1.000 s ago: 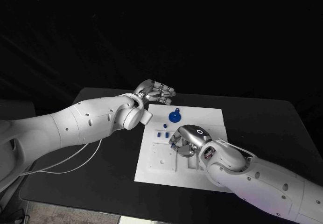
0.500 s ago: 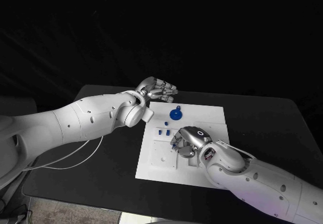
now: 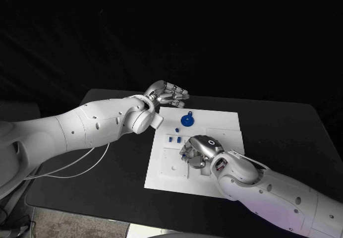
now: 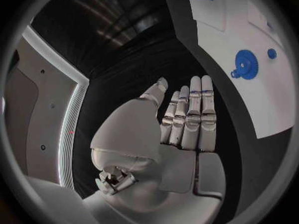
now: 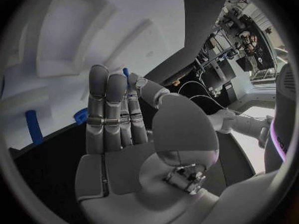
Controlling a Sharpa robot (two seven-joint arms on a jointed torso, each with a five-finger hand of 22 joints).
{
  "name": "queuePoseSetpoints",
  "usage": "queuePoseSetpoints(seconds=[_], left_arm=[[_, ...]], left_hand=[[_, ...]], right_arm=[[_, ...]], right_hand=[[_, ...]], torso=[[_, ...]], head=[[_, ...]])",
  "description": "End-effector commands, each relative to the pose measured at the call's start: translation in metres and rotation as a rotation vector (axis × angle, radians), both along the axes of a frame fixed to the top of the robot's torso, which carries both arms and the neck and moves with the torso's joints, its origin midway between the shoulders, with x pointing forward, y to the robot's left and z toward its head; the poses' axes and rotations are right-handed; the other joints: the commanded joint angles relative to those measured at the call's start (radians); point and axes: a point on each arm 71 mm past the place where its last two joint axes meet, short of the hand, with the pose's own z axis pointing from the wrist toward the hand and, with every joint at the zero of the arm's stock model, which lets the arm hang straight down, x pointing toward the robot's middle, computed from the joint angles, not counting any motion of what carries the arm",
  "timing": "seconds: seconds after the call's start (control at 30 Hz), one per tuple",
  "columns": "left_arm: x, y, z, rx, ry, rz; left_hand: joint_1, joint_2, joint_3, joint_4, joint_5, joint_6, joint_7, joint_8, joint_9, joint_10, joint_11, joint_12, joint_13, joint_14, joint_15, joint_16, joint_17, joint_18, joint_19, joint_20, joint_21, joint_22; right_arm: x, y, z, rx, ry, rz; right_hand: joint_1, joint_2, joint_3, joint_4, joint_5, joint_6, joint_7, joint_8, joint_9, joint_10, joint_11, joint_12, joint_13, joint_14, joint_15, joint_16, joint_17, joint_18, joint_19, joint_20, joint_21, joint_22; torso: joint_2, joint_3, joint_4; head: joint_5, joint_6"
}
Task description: Assemble the parts on the task board
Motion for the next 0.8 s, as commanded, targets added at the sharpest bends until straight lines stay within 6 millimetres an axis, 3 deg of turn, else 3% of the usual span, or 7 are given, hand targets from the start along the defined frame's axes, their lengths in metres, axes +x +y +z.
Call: queuePoseSetpoints(seconds=[0.03, 0.8], left_arm=[[-0.001, -0.0031, 0.0009, -0.003, -0.005, -0.023], [0.0003, -0.0084, 0.0001, -0.004, 0.0, -0.034]], left_hand=[[0.002, 0.008, -0.002, 0.003, -0.004, -0.007, 0.001, 0.004, 0.001, -0.008, -0.002, -0.004, 0.0, -0.007, 0.001, 0.003, -0.001, 0.001, -0.007, 0.0, 0.006, -0.002], [0.002, 0.011, -0.005, 0.003, -0.005, -0.007, 0.0, 0.004, 0.001, -0.008, -0.002, -0.004, 0.0, -0.009, 0.002, 0.003, -0.001, 0.001, -0.008, 0.001, 0.005, -0.005]], right_arm=[[-0.0013, 0.002, -0.0008, -0.009, -0.003, 0.013], [0.0001, 0.0015, -0.009, -0.045, 0.015, 0.008]], right_hand=[[-0.003, 0.01, 0.004, -0.002, 0.002, 0.005, 0.0, 0.006, 0.001, 0.02, -0.017, 0.002, 0.001, -0.001, -0.006, 0.004, -0.001, 0.027, 0.008, -0.002, -0.005, 0.001], [-0.004, 0.012, 0.002, -0.004, 0.007, 0.004, 0.001, 0.006, 0.001, 0.02, -0.017, 0.002, 0.001, -0.003, -0.006, 0.008, -0.008, 0.027, 0.01, -0.002, -0.016, 0.014]], torso=[[0.0, -0.001, -0.0013], [0.0, -0.0019, 0.0002]], head=[[0.003, -0.001], [0.006, -0.004]])
